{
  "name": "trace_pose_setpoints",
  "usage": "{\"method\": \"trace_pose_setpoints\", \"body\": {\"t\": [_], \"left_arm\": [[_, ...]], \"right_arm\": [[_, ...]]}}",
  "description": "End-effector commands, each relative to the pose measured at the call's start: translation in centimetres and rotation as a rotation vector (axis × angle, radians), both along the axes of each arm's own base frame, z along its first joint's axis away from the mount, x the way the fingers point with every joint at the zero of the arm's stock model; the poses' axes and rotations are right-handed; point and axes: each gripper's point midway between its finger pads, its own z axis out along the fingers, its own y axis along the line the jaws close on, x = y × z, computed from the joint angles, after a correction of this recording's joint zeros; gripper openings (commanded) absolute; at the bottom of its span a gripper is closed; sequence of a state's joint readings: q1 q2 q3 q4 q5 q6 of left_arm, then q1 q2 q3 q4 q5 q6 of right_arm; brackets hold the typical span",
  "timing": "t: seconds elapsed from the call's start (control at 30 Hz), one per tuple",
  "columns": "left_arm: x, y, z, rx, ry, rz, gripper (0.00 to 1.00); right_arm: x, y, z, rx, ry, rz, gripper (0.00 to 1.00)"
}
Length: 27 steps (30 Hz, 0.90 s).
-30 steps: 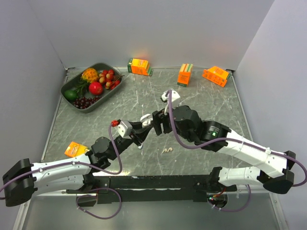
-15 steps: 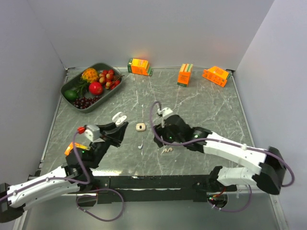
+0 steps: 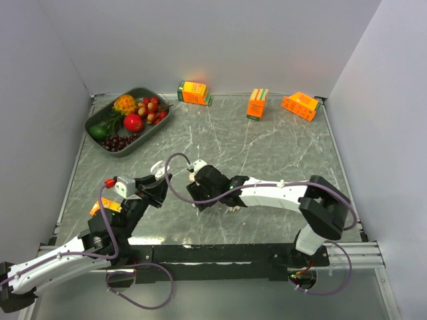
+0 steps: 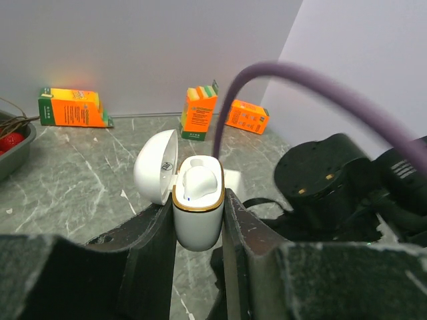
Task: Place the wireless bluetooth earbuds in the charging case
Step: Pick up the earbud from the center of the board.
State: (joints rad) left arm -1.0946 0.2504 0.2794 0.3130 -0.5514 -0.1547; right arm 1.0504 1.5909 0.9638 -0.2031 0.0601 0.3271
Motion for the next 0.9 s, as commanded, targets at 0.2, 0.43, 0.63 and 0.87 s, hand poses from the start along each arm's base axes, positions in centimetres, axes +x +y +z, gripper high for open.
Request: {"method": "trace_pose_setpoints", "body": {"t": [0.2,0.43,0.63,0.87], "left_arm": [[-1.1,0.6,2.8,-0.057,-0.051,-0.040,0.01],[-1.3,0.5,3.2,-0.063,-0.059,-0.055,0.01],[-1.5,0.5,3.3,-0.065,-0.061,-0.064,0.01],[-1.5,0.7,3.4,-0.071,-0.071,-0.060,0.01]], "right_arm": [[2.0,2.2,-1.4,-0.053,-0.128,0.095,0.63],[2.3,3.1,-2.1,-0.077,-0.134,0.096,0.63],[2.4,2.6,-2.1,-0.073,-0.140,0.054,0.63],[1.4,0.8,-0.6,-0.009,-0.149,-0.014,0.66]]}}
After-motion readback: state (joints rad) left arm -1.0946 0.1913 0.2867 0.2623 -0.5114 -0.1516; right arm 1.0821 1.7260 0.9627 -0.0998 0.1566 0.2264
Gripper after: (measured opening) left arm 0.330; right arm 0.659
